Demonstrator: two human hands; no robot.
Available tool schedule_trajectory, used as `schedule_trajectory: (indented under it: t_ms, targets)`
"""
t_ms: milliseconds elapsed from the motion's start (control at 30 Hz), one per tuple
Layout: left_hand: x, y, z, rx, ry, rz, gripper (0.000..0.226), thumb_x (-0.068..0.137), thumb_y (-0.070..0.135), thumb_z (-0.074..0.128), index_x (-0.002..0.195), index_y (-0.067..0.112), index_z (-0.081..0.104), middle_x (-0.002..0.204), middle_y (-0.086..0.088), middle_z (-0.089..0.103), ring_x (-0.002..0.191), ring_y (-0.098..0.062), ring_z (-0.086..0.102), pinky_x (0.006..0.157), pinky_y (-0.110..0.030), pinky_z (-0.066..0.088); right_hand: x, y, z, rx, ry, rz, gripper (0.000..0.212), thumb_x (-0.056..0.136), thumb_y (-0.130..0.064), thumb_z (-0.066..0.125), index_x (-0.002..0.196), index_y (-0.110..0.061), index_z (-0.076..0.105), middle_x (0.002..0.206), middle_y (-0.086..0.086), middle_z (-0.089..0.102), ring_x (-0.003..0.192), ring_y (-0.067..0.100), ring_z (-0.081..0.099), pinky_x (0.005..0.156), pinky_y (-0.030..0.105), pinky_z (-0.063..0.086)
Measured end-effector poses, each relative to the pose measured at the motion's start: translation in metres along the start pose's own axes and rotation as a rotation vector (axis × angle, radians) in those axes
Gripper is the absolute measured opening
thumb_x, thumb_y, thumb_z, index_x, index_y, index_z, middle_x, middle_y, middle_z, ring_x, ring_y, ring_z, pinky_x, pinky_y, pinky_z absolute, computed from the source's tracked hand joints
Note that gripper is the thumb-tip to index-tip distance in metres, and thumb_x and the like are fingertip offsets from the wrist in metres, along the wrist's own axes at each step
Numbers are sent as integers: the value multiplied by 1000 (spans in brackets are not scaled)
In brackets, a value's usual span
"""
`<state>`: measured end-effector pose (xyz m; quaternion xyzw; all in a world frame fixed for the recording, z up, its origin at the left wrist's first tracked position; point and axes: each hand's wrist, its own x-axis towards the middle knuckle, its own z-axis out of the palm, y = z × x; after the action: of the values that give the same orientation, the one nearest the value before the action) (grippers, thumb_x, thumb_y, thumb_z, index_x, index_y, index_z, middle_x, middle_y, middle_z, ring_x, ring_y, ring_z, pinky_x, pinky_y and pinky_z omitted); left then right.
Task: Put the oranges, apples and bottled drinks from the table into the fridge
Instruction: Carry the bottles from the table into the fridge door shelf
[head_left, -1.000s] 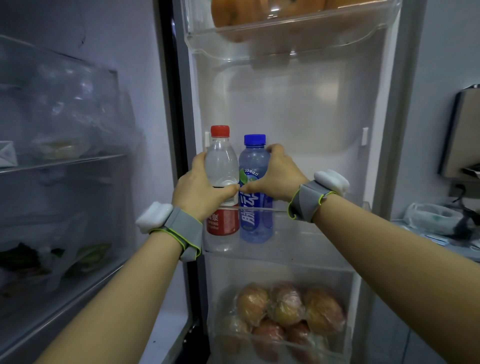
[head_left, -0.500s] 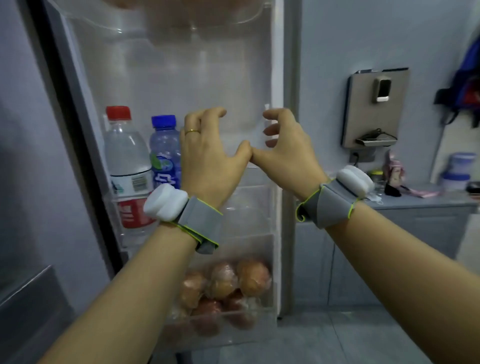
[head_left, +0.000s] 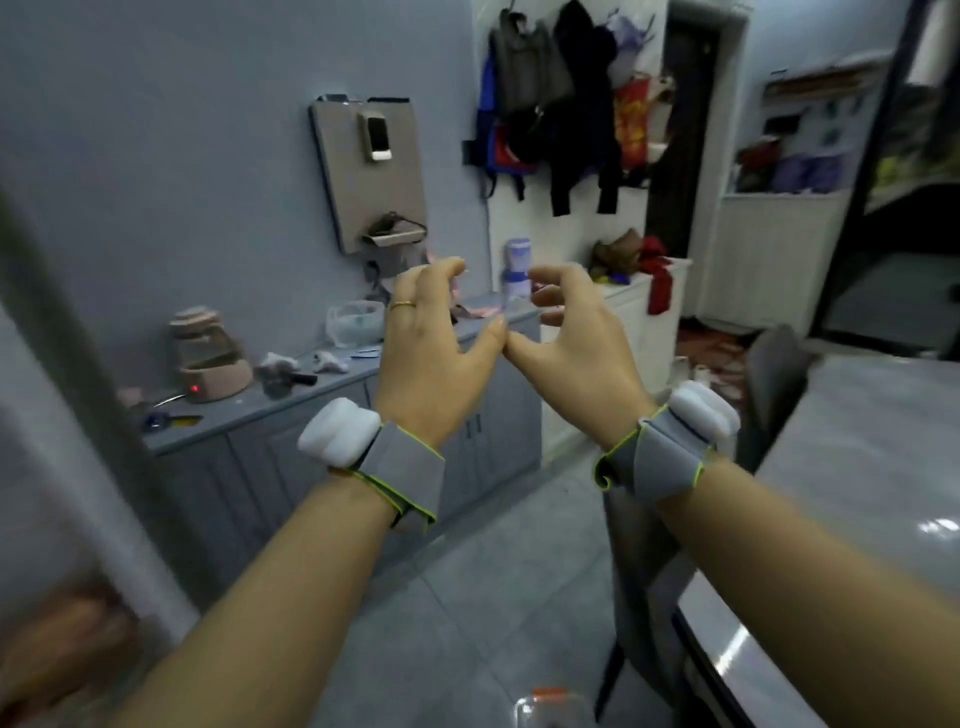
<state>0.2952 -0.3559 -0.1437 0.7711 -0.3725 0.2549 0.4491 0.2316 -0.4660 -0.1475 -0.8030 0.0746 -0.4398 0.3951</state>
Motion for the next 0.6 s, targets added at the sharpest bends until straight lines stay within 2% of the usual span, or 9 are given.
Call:
schedule_trajectory:
  t_ms: [100,167,300,433,533,600]
  targets:
    - [-2,30,70,-126,-118,24,56,77,38,53,128,15,43,129,-10,41,121,-25,44,104,-39,38,-2,50,-56,-92,79,69,51,76,-25,71,121,-17,48,111,0,53,99,10,51,85,23,43]
    - [-5,49,111,-195,-178,22,55,79,35,55,129,17,42,131,-9,40,125,-25,42,105,-43,38,-8,79,-90,-139,114,107,53,76,-26,71,123,-18,47,113,-1,51,100,8,50,86,23,44]
    - [-14,92,198,-298,-302,34,50,84,24,61,130,19,41,133,-7,39,126,-23,41,107,-42,37,-21,134,-160,-245,205,194,52,76,-30,70,122,-20,48,119,0,49,105,9,50,91,27,46]
    - [-27,134,268,-392,-399,60,50,86,25,60,131,19,39,132,-6,38,124,-20,41,106,-34,36,-37,176,-221,-326,290,280,52,75,-31,70,122,-23,47,118,-3,46,105,9,46,86,19,43]
    - [-42,164,316,-448,-480,68,50,88,29,57,133,18,38,136,-7,37,126,-20,40,105,-35,37,-51,207,-264,-382,346,321,53,76,-33,69,123,-22,47,119,-5,45,115,12,44,99,34,42]
    - [-53,182,345,-480,-534,71,50,90,30,54,135,17,36,137,-8,37,126,-20,41,104,-32,37,-62,227,-290,-408,371,368,54,77,-34,69,124,-22,46,117,-10,41,120,13,42,103,39,38]
